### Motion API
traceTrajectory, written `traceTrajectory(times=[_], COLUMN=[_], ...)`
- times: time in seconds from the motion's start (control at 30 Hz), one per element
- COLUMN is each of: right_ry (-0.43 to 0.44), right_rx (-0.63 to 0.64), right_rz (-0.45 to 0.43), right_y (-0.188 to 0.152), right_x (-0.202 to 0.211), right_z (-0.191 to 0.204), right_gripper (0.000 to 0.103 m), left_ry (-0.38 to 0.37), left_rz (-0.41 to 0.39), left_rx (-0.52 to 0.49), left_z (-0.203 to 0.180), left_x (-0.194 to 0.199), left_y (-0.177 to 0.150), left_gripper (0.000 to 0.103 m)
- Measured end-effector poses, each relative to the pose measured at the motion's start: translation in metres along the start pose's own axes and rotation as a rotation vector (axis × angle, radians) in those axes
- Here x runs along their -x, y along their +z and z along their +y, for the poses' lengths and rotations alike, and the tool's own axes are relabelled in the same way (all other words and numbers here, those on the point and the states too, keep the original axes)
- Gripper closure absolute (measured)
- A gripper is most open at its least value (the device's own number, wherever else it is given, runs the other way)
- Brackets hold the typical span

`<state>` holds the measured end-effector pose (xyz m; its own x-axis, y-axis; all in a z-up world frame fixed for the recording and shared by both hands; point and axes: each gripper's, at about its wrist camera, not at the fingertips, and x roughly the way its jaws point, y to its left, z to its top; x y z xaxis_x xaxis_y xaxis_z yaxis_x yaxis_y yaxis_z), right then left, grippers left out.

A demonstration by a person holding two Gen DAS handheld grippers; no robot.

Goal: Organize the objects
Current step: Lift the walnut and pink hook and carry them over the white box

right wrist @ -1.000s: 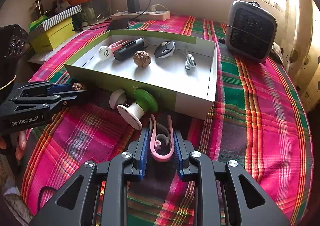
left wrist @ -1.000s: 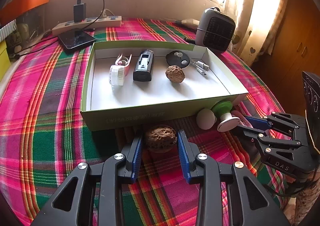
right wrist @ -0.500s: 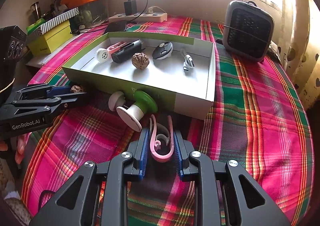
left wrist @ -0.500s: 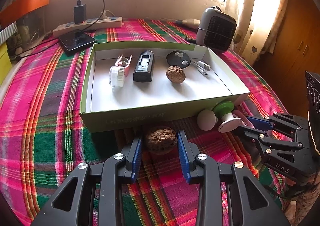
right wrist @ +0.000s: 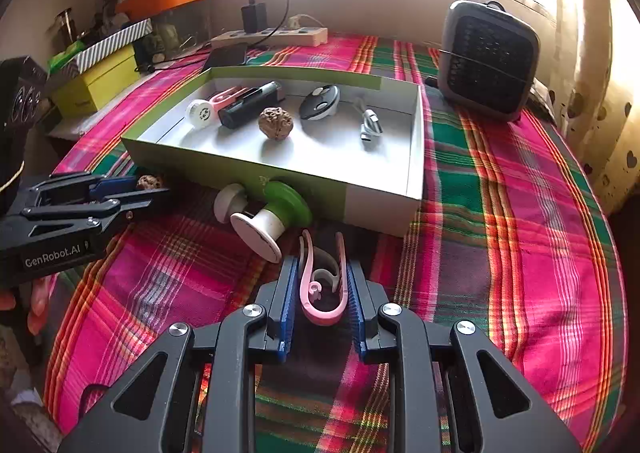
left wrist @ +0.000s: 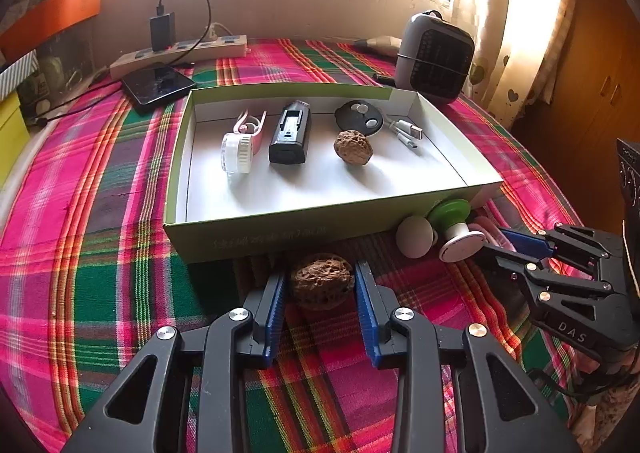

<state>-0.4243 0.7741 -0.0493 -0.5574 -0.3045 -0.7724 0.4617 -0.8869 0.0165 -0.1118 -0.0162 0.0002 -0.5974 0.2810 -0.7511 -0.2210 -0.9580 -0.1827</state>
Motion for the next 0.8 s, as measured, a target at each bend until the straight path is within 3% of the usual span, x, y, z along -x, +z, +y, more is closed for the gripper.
traceTrajectory(times=[0.8], right_ry=[0.016], right_rx=[-0.046], right_rz=[-0.022], right_y=[-0.005], right_x=[0.011], right_z=[-0.004], right_gripper=[0.079], left_ry=[0.014], left_rz=[-0.025], left_rx=[-0.013], left_z=[-0.008], left_x=[0.013], left_y=[0.0], left_gripper=[0.072])
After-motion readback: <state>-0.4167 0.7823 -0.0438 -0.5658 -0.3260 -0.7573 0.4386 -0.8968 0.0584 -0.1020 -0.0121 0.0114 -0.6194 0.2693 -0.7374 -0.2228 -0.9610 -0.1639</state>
